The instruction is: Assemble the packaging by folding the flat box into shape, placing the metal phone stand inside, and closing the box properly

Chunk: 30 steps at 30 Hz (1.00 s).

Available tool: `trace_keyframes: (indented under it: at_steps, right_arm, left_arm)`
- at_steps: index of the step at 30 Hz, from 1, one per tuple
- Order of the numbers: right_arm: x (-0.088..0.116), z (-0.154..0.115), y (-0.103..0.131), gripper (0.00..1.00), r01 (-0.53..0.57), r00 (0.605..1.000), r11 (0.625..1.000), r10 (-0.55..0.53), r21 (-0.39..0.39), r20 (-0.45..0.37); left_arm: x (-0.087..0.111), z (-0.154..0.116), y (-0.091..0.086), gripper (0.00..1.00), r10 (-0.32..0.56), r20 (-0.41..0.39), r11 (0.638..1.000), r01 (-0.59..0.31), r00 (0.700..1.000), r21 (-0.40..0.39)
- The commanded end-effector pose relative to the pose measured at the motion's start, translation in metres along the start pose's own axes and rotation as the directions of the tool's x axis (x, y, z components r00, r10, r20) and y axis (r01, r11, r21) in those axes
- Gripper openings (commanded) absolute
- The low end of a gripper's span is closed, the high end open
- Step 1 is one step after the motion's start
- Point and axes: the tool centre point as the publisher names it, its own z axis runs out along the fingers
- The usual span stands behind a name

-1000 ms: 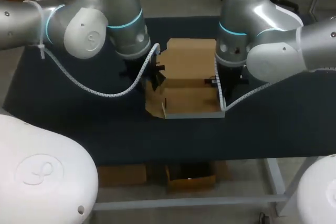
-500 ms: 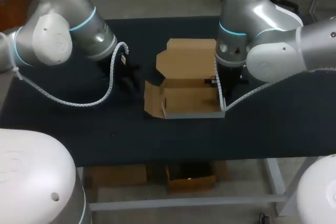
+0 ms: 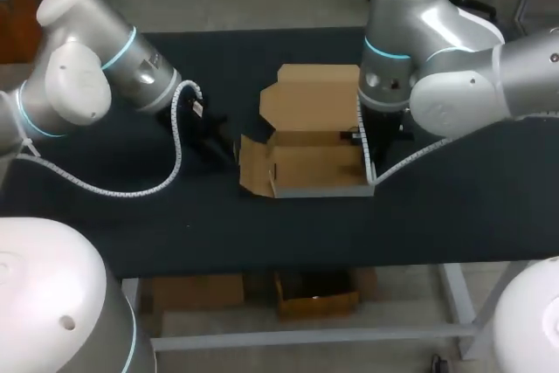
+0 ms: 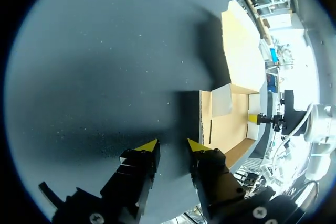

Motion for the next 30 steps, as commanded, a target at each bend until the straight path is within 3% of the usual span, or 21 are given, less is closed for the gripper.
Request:
trace_keyframes:
  at_steps: [1,12,15,24,30]
  right_arm:
    - [0.001,0.000,0.000,0.00,0.000,1.000,1.000,0.000,0.001,0.001]
    - [0.001,0.000,0.000,0.00,0.000,1.000,1.000,0.000,0.001,0.001]
    - [0.001,0.000,0.000,0.00,0.000,1.000,1.000,0.000,0.001,0.001]
    - [0.001,0.000,0.000,0.00,0.000,1.000,1.000,0.000,0.001,0.001]
    - [0.001,0.000,0.000,0.00,0.000,1.000,1.000,0.000,0.001,0.001]
  left_arm:
    - [-0.003,0.011,-0.002,0.29,0.009,-0.081,1.000,-0.009,0.997,-0.004]
    - [0.022,0.014,0.006,0.29,0.050,-0.194,0.998,-0.053,0.980,-0.014]
    - [0.030,0.014,0.007,0.34,0.053,-0.207,0.998,-0.057,0.977,-0.011]
    - [0.051,0.018,0.007,0.30,0.072,-0.224,0.997,-0.077,0.972,-0.015]
    - [0.063,0.023,0.007,0.33,0.082,-0.218,0.996,-0.087,0.972,-0.014]
